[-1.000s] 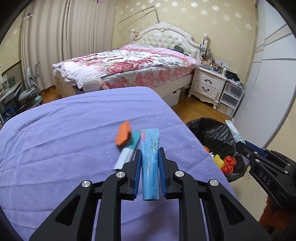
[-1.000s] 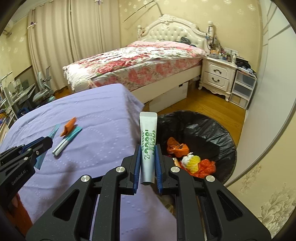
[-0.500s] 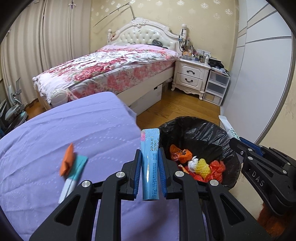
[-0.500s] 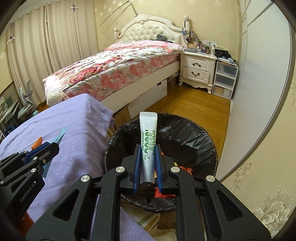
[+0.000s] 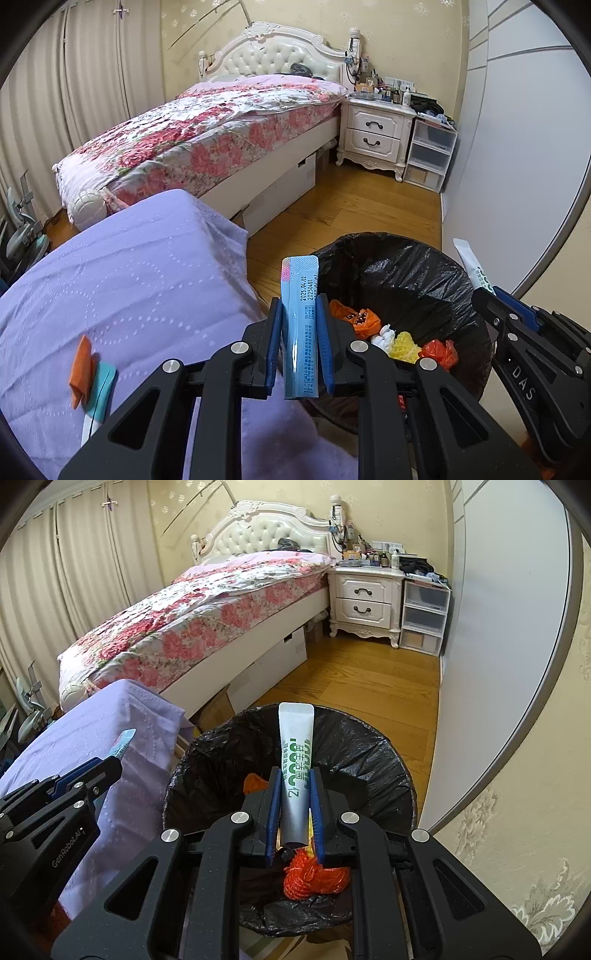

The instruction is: Collect trash

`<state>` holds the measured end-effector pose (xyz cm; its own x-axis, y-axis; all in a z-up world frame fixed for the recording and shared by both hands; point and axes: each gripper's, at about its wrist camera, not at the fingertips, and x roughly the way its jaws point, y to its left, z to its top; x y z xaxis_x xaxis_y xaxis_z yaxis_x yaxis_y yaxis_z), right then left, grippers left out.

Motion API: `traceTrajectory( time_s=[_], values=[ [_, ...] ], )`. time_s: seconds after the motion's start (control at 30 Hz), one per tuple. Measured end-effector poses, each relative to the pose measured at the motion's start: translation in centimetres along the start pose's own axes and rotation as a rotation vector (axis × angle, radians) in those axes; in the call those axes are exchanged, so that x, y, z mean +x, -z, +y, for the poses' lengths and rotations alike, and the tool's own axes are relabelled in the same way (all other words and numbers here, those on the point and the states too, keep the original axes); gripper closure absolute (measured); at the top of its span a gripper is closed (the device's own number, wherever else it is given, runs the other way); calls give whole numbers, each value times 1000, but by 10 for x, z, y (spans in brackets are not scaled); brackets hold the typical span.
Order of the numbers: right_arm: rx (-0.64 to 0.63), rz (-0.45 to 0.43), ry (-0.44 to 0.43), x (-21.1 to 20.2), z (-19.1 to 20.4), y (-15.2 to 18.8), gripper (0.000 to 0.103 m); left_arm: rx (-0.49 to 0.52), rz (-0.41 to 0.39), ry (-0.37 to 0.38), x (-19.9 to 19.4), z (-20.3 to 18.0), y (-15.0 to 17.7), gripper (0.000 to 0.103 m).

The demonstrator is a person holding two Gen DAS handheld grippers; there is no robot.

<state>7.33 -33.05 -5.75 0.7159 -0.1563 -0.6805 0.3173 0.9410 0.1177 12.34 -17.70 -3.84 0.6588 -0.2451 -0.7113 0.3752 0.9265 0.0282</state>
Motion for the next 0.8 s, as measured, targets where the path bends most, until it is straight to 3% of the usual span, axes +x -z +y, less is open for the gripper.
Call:
traceTrajectory(
  time_s=[0.6, 0.7, 0.77, 0.8],
  values=[
    [25, 37, 34, 22, -8, -1, 86, 41, 56, -11, 22, -12, -6, 83],
    [27, 35, 38, 22, -8, -1, 86, 64, 57, -17, 22, -16, -5, 78],
    [30, 34, 42, 21, -9, -1, 84, 70, 52, -25, 21, -17, -4, 65],
    [32, 32, 43, 21, -9, -1, 77, 69, 48, -28, 21, -17, -4, 63]
  ],
)
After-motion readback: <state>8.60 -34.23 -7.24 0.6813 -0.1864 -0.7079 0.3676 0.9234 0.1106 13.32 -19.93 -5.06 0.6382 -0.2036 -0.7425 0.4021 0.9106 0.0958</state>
